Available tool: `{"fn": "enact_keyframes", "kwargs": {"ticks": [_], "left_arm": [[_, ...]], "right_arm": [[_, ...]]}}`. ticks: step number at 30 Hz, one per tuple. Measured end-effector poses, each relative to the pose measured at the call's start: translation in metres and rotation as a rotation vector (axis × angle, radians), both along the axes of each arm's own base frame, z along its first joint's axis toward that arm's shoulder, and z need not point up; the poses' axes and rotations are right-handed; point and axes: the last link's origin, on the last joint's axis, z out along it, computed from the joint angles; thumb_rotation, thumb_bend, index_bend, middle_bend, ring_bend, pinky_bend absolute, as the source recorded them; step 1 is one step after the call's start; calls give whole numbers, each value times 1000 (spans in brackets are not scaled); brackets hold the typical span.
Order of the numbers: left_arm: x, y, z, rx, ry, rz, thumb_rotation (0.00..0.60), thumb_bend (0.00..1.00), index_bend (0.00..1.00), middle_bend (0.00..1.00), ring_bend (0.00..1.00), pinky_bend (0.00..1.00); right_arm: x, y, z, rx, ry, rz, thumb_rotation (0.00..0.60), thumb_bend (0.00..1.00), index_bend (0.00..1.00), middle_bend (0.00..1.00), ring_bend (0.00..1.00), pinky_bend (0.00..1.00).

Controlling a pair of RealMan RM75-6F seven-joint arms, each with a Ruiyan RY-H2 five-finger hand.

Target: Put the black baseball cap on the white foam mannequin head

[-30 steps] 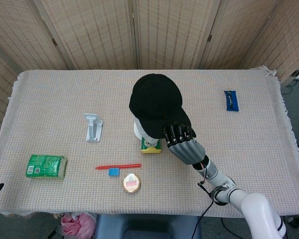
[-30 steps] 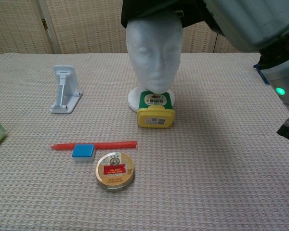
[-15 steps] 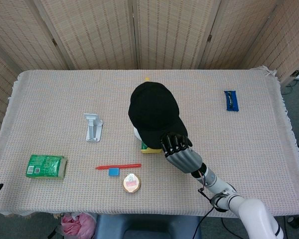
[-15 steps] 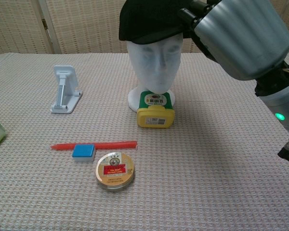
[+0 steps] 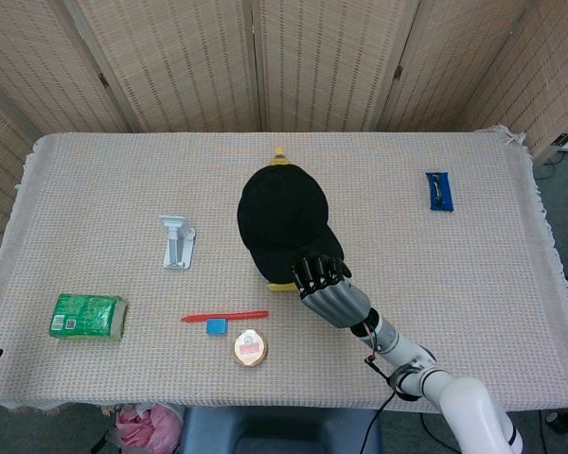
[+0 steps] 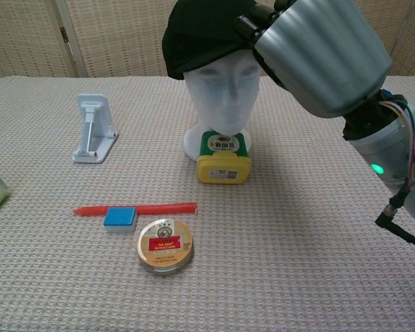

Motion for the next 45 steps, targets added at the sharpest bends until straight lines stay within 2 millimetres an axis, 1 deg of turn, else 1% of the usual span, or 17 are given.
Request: {"fn": "enact_keyframes", "kwargs": {"ticks": [2,3,5,8,12,14,17,20,23,26,27,29,30,33,40,43,45], "left_arm": [[0,0,0,-1,1,1,600,220,49,0,0,154],[0,0,0,-1,2,2,600,220,49,0,0,154],[0,1,-1,-2,5,4,600,220,49,0,0,154],[0,1,-2,-3,10,3,600,220,49,0,0,154],[0,2,-2,-2,15,5,600,220,50,0,0,154],[0,1,-2,-1,18,6,600,220,49,0,0,154],[-1,1,-2,0,23,6,600,220,49,0,0,154],[0,1,-3,3,32,6,600,220,49,0,0,154],[1,1,-6,1,51,6,600,220,50,0,0,154],[3,1,-11,-1,70,9,600,220,51,0,0,154],[3,2,-12,0,74,11,600,220,51,0,0,154],[4,3,-16,4,83,17,600,220,51,0,0,154],[5,4,-18,7,88,19,600,220,51,0,0,154],[7,5,-24,13,106,26,600,220,52,0,0,154],[13,7,-41,3,177,25,600,220,53,0,0,154],[14,9,-50,-13,205,22,600,220,54,0,0,154],[14,10,-55,-27,215,22,600,220,54,0,0,154]], "right_arm": [[-3,2,-1,4,-2,-20,600,355,490,446,533,694],[-5,4,-2,9,-3,-33,600,343,435,412,502,669],[-7,7,-3,18,-5,-52,600,305,296,309,417,614],[-10,12,-4,35,-8,-88,600,254,146,194,325,554],[-12,21,-4,70,-12,-136,600,204,32,109,259,507],[-13,26,-2,87,-15,-154,600,190,10,85,237,489],[-17,37,4,122,-32,-185,600,185,2,65,207,464],[-25,51,15,177,-74,-234,600,185,0,46,168,425],[-36,67,33,246,-142,-309,600,185,0,21,125,376],[-53,80,60,332,-227,-411,600,185,0,5,89,314],[-62,83,73,368,-259,-452,600,185,0,1,76,292],[-77,86,90,419,-296,-515,600,185,0,0,48,243],[-89,87,101,452,-315,-556,600,185,0,0,39,226],[-115,91,120,541,-377,-648,600,184,0,0,17,180],[-168,106,145,696,-568,-780,600,190,0,0,9,165],[-195,116,157,698,-585,-841,600,194,0,0,1,155],[-207,123,165,683,-565,-877,600,197,0,0,1,154]]}}
